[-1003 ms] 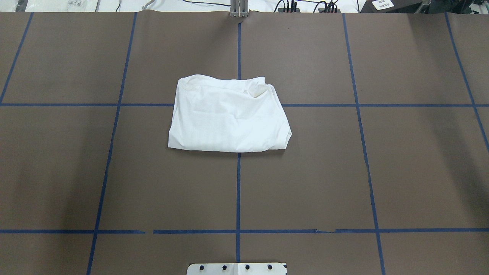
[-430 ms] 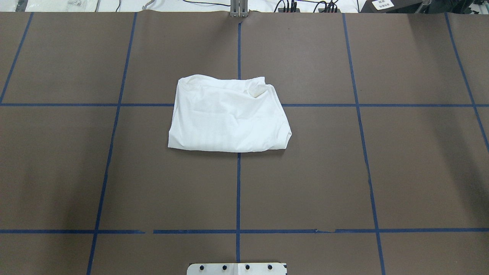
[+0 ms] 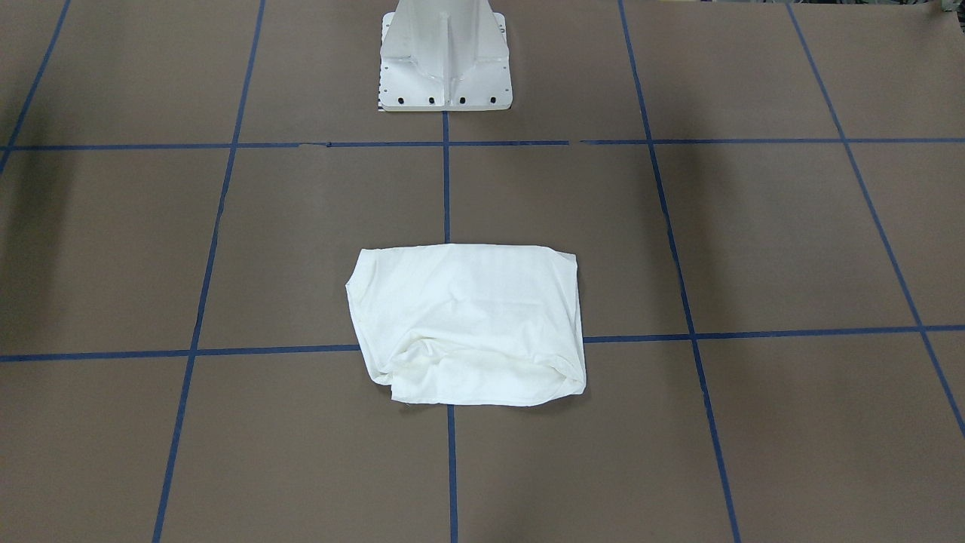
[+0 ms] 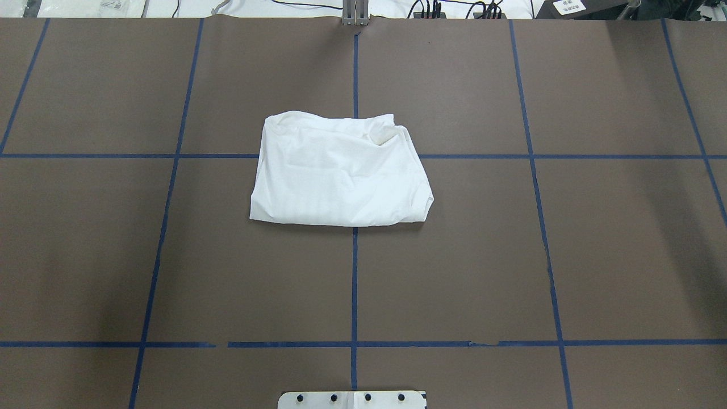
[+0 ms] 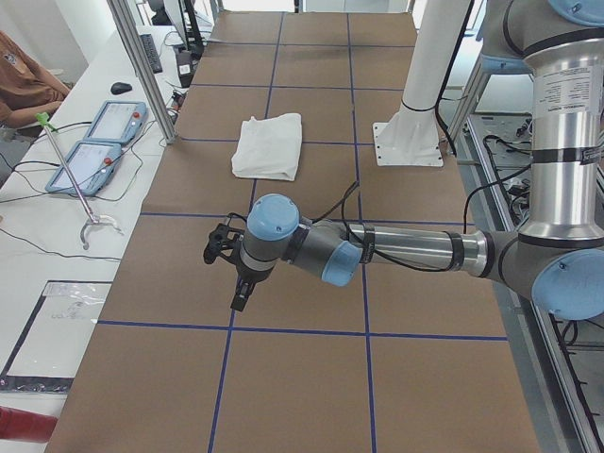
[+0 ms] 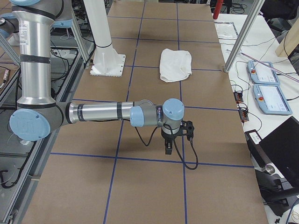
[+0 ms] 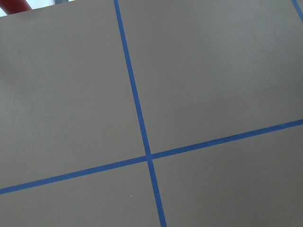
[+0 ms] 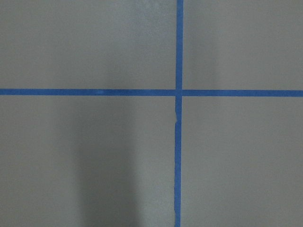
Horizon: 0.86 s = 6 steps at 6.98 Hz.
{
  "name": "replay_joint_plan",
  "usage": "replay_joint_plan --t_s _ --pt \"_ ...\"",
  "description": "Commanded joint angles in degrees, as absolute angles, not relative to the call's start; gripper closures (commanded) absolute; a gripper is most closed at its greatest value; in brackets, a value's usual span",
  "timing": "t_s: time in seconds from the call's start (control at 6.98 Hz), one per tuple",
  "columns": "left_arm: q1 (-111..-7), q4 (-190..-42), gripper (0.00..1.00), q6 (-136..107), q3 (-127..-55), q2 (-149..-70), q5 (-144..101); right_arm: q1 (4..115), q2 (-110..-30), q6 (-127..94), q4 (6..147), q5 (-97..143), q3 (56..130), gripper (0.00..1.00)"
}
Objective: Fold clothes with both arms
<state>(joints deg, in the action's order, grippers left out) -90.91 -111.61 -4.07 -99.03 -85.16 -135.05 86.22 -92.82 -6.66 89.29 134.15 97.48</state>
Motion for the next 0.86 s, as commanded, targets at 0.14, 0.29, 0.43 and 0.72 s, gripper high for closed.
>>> replay_joint_plan --t_s 0.14,0.29,0.43,0.72 --pt "-90.88 -111.88 0.00 -3.96 -100.37 -85.08 -135.17 86.22 -93.60 -6.85 89.30 134.21 97.56 0.00" --pt "-90.97 -112.06 0.00 -3.96 -100.28 -84.99 -135.18 86.22 -93.43 -6.94 89.30 134.30 97.65 0.00" --pt "-90.88 -112.15 0.00 -3.96 -100.20 -85.08 -135.18 86.22 -93.43 -6.86 89.21 134.30 97.73 0.00" --pt "-90.88 -112.15 0.00 -4.04 -100.37 -85.17 -135.18 86.22 -93.08 -6.77 89.21 134.65 97.82 0.00"
